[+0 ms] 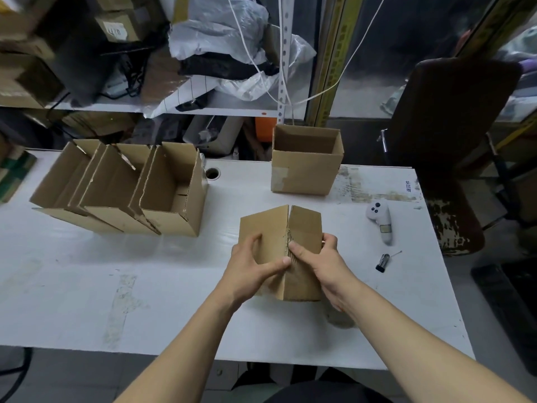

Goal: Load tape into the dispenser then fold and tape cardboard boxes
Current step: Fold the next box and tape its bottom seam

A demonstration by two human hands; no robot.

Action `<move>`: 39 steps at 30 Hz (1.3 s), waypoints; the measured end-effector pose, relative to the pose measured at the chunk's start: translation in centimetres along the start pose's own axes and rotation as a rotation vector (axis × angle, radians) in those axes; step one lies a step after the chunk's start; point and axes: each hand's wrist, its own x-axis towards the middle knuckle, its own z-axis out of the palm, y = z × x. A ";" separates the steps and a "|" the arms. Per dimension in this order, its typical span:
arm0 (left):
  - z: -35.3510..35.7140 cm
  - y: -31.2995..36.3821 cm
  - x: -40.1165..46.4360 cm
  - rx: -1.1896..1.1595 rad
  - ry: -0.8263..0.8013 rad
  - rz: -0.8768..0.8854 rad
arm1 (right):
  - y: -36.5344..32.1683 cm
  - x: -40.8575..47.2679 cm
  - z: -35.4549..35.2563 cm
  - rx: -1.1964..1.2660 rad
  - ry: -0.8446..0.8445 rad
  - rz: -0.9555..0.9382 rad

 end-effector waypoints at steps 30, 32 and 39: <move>-0.3 4.2 -0.5 0.355 0.090 0.208 | 0.6 -1.3 0.8 -0.119 0.030 -0.155; -0.3 3.6 -1.0 0.371 0.072 0.200 | 0.5 -1.3 0.8 -0.108 0.032 -0.154; 0.0 3.5 -1.0 0.455 0.040 0.266 | 0.5 -1.2 0.9 -0.093 0.047 -0.136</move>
